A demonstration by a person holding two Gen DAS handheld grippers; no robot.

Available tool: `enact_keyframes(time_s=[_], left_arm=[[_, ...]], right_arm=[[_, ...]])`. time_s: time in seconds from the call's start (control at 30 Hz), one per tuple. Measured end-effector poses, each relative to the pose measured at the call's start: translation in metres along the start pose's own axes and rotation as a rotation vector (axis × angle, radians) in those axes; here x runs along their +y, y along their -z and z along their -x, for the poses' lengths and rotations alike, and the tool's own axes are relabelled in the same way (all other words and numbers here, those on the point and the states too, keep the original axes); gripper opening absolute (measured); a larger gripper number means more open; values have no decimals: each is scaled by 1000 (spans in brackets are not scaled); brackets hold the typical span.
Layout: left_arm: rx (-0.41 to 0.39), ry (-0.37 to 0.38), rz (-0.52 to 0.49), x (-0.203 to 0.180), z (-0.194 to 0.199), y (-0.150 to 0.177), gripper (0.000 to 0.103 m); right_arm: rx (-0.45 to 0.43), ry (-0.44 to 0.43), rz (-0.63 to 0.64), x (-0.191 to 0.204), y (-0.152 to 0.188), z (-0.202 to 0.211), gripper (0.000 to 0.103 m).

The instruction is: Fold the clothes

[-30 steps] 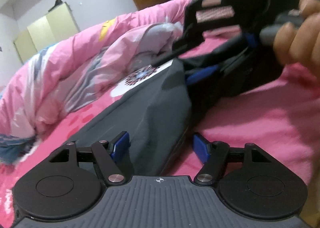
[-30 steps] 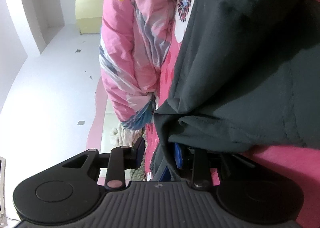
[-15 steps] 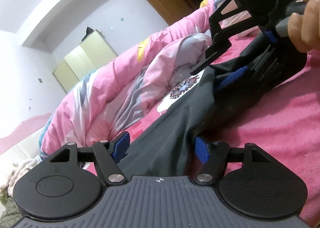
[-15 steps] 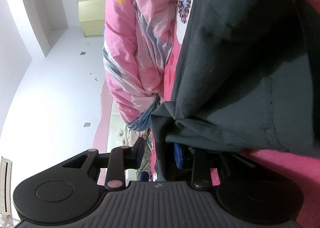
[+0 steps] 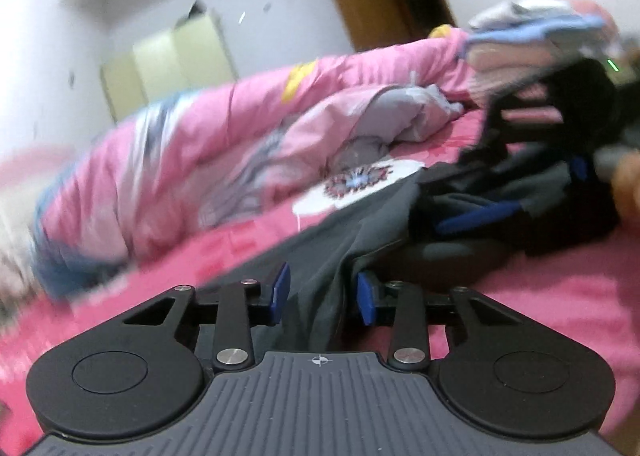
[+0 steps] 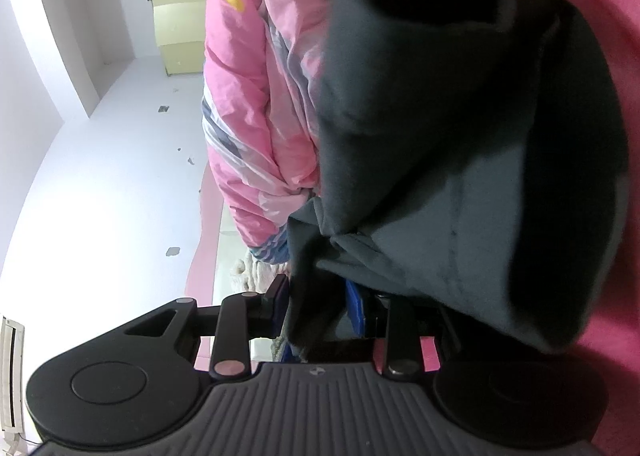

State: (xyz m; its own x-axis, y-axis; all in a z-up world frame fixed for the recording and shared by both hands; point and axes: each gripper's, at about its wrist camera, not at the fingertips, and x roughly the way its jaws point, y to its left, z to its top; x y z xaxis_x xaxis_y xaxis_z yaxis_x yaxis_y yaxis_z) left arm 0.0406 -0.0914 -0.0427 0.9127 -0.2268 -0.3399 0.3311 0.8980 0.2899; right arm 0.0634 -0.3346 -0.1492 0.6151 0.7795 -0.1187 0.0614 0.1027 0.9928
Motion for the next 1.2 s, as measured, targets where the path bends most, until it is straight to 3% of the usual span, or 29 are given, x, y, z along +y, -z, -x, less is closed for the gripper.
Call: enact_keyframes(time_s=[0.13, 0.3, 0.5, 0.73, 0.8, 0.87, 0.9, 0.93, 1.07, 1.2], left_arm=[[45, 60, 174, 24, -5, -3, 36], [45, 111, 210, 28, -2, -1, 36], [14, 133, 71, 6, 1, -4, 43], [-8, 119, -44, -10, -12, -6, 43], [-7, 123, -46, -9, -18, -8, 38], [-9, 131, -31, -6, -20, -10, 27], [-7, 143, -14, -4, -20, -11, 14], [-4, 156, 7, -1, -19, -13, 11], [-5, 237, 69, 7, -7, -13, 6], [-13, 334, 93, 11, 7, -5, 5]], right_arm=[[61, -1, 4, 1, 3, -9, 34], [111, 4, 1, 2, 6, -17, 34], [127, 10, -9, 2, 6, -16, 34], [98, 14, -5, 5, 4, -3, 34], [61, 19, 3, 7, 3, 8, 34], [17, 23, 14, 10, 2, 21, 34], [-13, 23, 24, 12, 1, 31, 34], [-46, 23, 35, 15, 1, 43, 34], [-185, 4, 81, 28, 6, 97, 39], [-292, 50, 83, 29, 23, 156, 40]])
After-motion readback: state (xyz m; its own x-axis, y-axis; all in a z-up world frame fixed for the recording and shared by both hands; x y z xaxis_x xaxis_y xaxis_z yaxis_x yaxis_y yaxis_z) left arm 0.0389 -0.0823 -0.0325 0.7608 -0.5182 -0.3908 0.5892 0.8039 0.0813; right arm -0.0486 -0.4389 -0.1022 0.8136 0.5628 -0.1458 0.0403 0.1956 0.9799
